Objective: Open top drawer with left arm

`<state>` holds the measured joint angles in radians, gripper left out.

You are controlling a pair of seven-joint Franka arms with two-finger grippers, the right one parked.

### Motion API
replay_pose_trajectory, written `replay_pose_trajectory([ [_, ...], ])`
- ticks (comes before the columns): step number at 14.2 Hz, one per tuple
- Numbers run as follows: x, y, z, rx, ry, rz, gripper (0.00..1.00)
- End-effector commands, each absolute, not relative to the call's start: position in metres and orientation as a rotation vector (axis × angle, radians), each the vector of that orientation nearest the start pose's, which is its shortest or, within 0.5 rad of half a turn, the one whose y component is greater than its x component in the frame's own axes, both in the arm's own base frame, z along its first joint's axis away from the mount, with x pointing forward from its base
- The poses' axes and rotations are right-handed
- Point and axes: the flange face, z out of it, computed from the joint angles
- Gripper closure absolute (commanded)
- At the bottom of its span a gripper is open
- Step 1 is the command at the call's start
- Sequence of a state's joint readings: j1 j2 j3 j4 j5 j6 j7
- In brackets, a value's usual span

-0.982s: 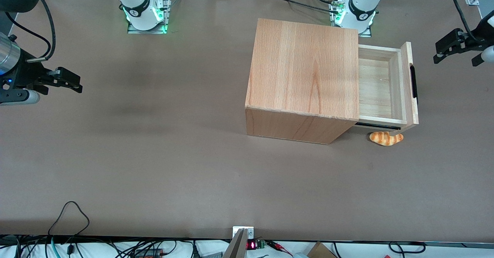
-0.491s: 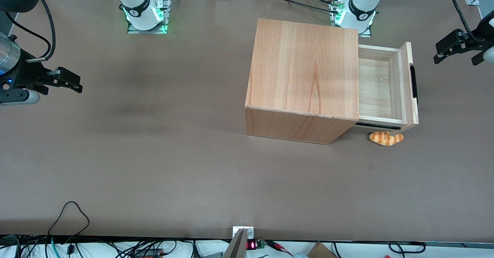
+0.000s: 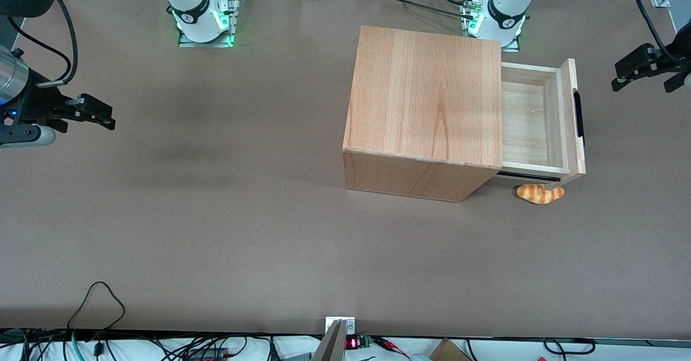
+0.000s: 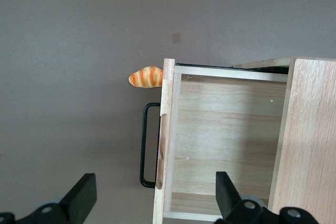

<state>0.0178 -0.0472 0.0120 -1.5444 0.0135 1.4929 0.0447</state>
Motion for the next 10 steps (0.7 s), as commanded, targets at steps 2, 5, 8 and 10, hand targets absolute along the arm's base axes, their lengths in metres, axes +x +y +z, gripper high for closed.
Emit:
replay_pose_trajectory([
  [2, 0.5356, 0.0178, 0.6633, -3.152, -0.001, -0.015, 0.0],
  [5, 0.5356, 0.0164, 0.6634, -3.165, -0.002, -0.016, 0.0],
  [8, 0.5347, 0.0147, 0.6632, -3.165, 0.003, -0.004, 0.0],
  [10, 0.5348, 0.0145, 0.6634, -3.166, 0.004, -0.006, 0.0],
])
